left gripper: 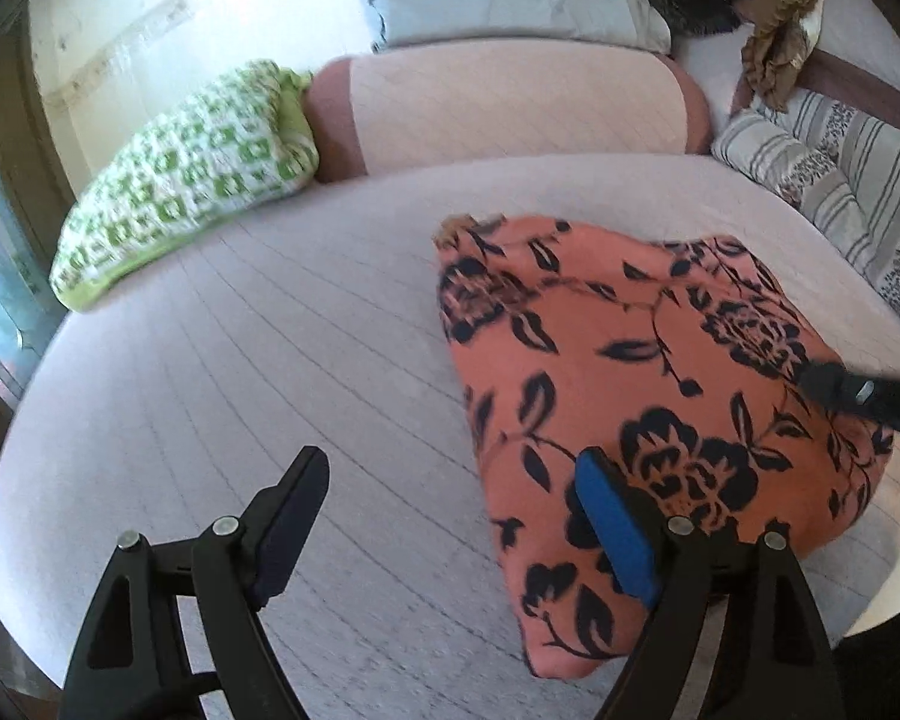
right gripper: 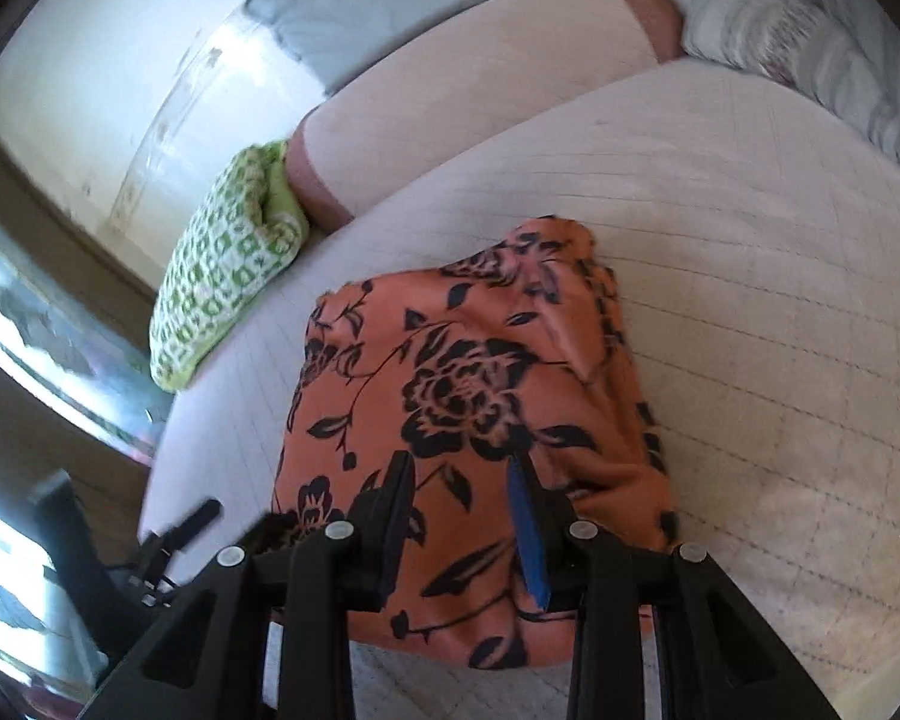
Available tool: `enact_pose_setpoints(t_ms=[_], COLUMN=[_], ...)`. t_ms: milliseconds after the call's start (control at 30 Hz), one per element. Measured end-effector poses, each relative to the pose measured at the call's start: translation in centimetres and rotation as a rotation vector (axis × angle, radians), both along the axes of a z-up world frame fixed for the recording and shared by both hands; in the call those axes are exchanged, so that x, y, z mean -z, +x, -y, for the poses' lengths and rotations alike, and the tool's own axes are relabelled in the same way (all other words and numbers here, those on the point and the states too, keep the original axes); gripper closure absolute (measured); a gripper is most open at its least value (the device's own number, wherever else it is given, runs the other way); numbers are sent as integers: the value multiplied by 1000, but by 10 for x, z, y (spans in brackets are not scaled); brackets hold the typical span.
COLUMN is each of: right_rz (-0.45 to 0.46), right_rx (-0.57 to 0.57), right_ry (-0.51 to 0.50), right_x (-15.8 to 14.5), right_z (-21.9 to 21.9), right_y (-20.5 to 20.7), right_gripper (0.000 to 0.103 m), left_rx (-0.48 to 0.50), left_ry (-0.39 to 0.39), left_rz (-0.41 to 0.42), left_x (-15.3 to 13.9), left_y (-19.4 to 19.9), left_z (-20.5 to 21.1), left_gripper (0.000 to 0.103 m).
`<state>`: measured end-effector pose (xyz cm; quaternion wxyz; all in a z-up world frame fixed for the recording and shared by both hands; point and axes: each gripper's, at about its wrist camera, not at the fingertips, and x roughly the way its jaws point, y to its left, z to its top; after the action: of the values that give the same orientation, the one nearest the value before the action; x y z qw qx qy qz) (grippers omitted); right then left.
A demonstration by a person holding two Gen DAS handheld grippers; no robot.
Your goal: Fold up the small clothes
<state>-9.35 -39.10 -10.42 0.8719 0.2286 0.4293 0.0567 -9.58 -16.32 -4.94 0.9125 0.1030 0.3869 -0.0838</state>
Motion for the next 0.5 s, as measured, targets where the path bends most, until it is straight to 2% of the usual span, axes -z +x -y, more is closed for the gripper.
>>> enact_pose_setpoints(t_ms=[100, 167, 200, 233, 267, 333, 433, 500], right_rz=[-80, -77, -80, -79, -76, -70, -64, -65], right_rx=[-17, -19, -24, -37, -51, -79, -91, -92], right_ry=[-110, -137, -134, -114, -106, -158, -204, -195], right_x=[17, 19, 19, 20, 20, 19, 19, 18], right_z=[-12, -16, -16, -17, -17, -29, -37, -37], right_y=[11, 14, 14, 15, 15, 16, 15, 15], right_gripper=[67, 65, 59, 48, 45, 37, 34, 34], left_rx=[-1, -1, 2, 5, 4, 3, 4, 6], left_ry=[-21, -3, 3, 4, 2, 2, 12, 17], left_rz=[-11, -20, -23, -25, -24, -23, -25, -23], left_x=[0, 4, 6, 7, 8, 8, 11, 13], left_y=[5, 7, 9, 9, 10, 10, 11, 12], left_z=[-4, -3, -3, -3, -2, -2, 0, 1], left_gripper=[18, 18, 18, 18, 18, 18, 18, 18])
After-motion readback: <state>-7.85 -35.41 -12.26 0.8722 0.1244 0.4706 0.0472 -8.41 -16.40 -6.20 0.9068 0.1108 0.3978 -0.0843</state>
